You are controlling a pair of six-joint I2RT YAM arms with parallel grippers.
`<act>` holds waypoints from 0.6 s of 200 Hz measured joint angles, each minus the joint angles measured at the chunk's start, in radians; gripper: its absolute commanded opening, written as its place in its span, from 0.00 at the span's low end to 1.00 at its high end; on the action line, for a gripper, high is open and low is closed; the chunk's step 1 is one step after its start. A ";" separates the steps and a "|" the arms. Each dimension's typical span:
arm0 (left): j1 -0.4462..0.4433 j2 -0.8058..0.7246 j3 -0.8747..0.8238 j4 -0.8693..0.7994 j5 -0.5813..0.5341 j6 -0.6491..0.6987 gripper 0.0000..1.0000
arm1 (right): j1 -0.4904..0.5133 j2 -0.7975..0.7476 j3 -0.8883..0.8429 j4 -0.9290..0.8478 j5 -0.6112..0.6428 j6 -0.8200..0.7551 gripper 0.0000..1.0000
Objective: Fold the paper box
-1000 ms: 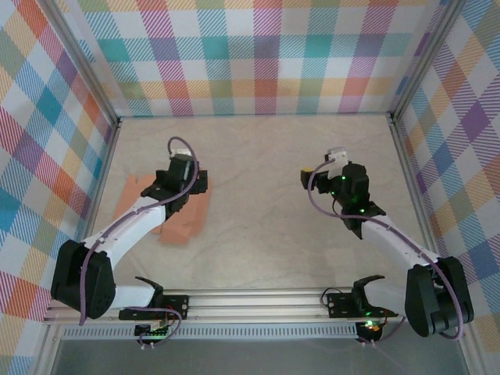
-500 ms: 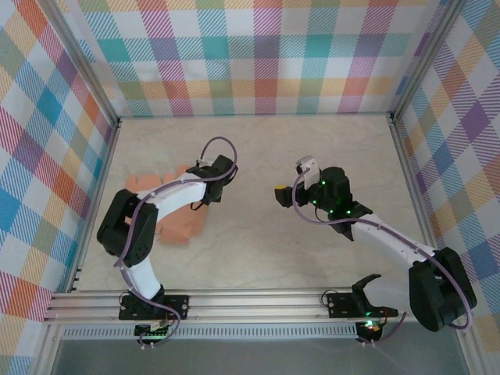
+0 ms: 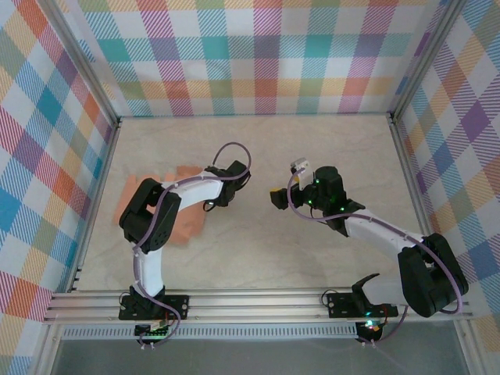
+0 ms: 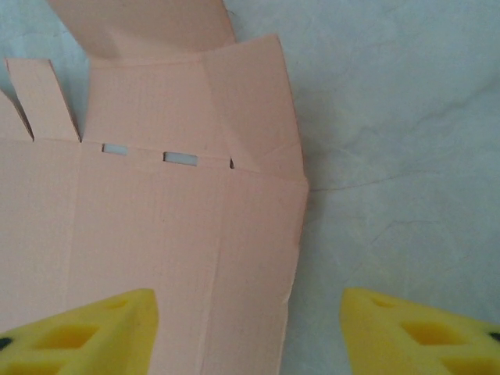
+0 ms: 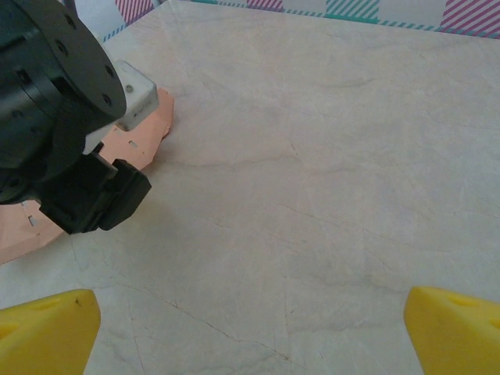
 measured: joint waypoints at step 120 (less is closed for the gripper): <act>0.000 0.060 0.009 -0.012 -0.063 0.005 0.00 | 0.000 0.045 0.000 0.015 0.015 0.026 1.00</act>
